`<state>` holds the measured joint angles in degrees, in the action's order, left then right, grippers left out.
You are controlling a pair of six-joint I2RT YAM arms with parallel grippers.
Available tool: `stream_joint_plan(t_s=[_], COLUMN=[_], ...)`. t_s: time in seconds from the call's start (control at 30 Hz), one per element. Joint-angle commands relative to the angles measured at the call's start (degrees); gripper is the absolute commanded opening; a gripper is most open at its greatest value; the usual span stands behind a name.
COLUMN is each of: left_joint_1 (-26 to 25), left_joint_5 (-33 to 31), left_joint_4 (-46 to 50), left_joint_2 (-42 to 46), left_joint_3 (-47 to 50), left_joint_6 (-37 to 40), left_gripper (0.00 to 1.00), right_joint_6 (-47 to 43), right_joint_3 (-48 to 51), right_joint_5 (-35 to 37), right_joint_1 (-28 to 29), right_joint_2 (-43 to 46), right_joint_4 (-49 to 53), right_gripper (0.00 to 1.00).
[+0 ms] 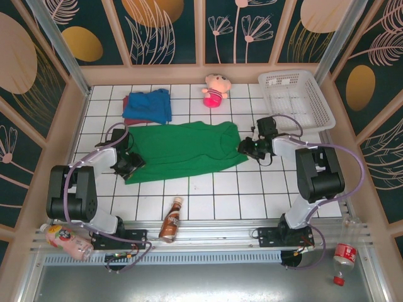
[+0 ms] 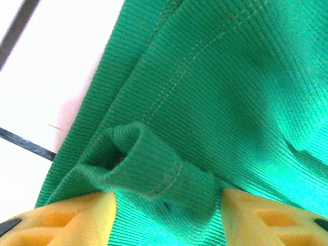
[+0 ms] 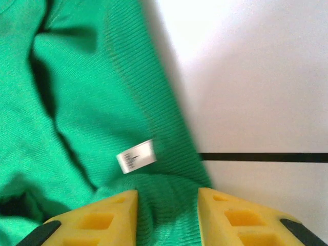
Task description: Fold and stack the tank tops
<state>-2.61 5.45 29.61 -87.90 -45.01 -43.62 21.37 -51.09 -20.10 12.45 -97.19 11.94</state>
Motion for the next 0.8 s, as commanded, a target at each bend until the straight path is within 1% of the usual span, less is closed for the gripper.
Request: stream_joint_plan(t_s=[0.0,0.07,0.13,0.3,0.4,0.47,0.53,0.6,0.67,0.77], left_joint_1=[1.10,1.15,1.12,1.12,1.16,1.12,1.13,1.12,1.12,1.12], left_joint_5=[-7.64,-6.33,-2.06,-2.77,0.21,0.89,2.21,3.49,3.64,2.59], left_joint_4=[3.59,3.43,2.00,6.67,6.85,6.65,5.14,3.32,1.47,-0.34], left_joint_2=[-1.19,-1.01,0.18,2.79,3.90,4.23,4.00,3.05,2.00,0.21], left_joint_3=[0.58,0.55,0.12,-3.41,-4.96,-5.69,-5.55,-4.89,-4.07,-2.88], left_joint_6=[1.29,1.59,1.72,1.75,1.34,0.92,0.91,1.41,2.75,4.55], left_gripper=[0.58,0.58,0.58,0.58,0.58,0.58,0.58,0.58,0.58,0.58], right_joint_6=[-1.87,-2.02,-2.35,-1.99,-1.17,0.90,3.41,3.01,2.13,-1.29], right_joint_3=[3.35,4.06,2.27,-1.05,-1.09,0.60,1.69,1.08,1.60,1.01], right_joint_5=[3.37,3.08,2.26,1.55,0.82,-1.91,-4.65,-5.39,-5.13,-3.67], right_joint_1=[-0.82,-1.49,-1.46,-0.61,2.65,5.92,9.05,11.19,11.06,8.92], right_joint_2=[3.09,5.10,7.69,11.53,13.24,13.69,12.59,9.62,6.32,2.52], right_joint_4=[3.09,3.67,3.83,7.08,7.63,3.94,-1.45,-4.42,-7.43,-7.95], right_gripper=[0.35,0.34,0.34,0.35,0.36,0.36,0.34,0.34,0.34,0.34])
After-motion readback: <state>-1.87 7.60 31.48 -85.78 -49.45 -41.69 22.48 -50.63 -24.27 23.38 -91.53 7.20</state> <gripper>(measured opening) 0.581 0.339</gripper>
